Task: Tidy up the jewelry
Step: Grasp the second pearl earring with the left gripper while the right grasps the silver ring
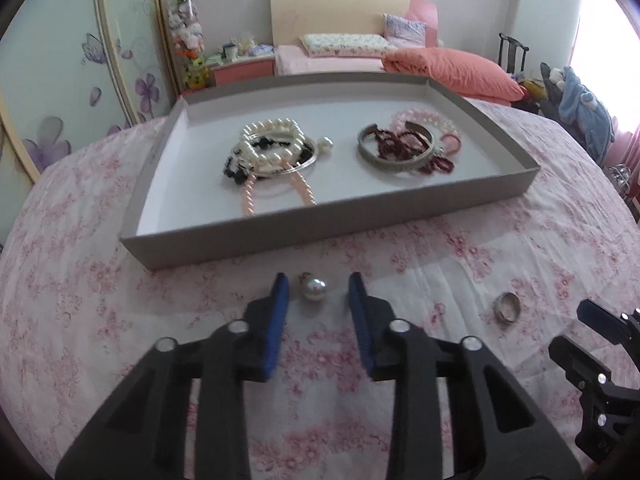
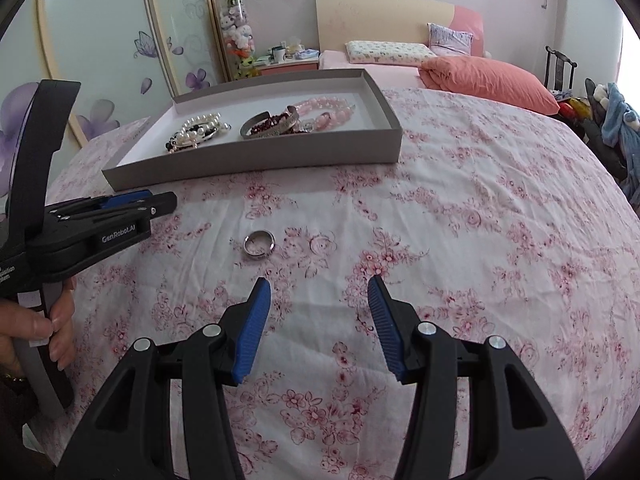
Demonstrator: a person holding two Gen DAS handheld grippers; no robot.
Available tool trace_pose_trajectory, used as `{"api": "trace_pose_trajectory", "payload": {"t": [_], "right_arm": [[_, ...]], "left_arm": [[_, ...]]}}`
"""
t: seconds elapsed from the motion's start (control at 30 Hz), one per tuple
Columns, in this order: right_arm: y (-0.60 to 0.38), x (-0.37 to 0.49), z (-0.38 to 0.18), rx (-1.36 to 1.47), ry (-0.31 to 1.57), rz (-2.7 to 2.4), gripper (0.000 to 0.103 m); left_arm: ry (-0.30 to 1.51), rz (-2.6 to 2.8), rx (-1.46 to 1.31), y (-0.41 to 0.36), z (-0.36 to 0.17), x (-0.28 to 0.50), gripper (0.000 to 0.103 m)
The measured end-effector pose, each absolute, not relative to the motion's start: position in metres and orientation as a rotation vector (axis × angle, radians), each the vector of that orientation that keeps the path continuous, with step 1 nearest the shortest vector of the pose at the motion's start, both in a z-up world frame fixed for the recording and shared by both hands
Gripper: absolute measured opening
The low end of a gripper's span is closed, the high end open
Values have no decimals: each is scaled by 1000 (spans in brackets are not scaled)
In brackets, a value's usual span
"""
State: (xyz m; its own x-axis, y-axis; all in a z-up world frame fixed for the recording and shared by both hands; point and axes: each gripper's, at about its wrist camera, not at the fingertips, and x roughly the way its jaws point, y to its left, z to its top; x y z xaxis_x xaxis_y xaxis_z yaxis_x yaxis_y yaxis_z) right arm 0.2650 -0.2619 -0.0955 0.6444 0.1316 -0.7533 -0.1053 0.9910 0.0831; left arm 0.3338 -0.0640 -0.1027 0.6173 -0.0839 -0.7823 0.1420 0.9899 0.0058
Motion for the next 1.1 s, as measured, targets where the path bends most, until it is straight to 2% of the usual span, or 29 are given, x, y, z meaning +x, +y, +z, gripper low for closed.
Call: {"api": "trace_pose_trajectory", "payload": {"t": [0.13,0.6,0.8,1.1], "right_arm": [[-262,267,-98,39,872,135,52],[-236,285,-97,21,902,195,52],[-217,296,-96,-11,899,210,39],[-212,298,-96,-47,888,190,32]], "left_arm": [[896,-117,57,-59,-102,336,14],[903,-47,30,-8,-101,319,14],[907,-2,1,23,-99,305,14],[898,3,-2,29,-98,296,14]]}}
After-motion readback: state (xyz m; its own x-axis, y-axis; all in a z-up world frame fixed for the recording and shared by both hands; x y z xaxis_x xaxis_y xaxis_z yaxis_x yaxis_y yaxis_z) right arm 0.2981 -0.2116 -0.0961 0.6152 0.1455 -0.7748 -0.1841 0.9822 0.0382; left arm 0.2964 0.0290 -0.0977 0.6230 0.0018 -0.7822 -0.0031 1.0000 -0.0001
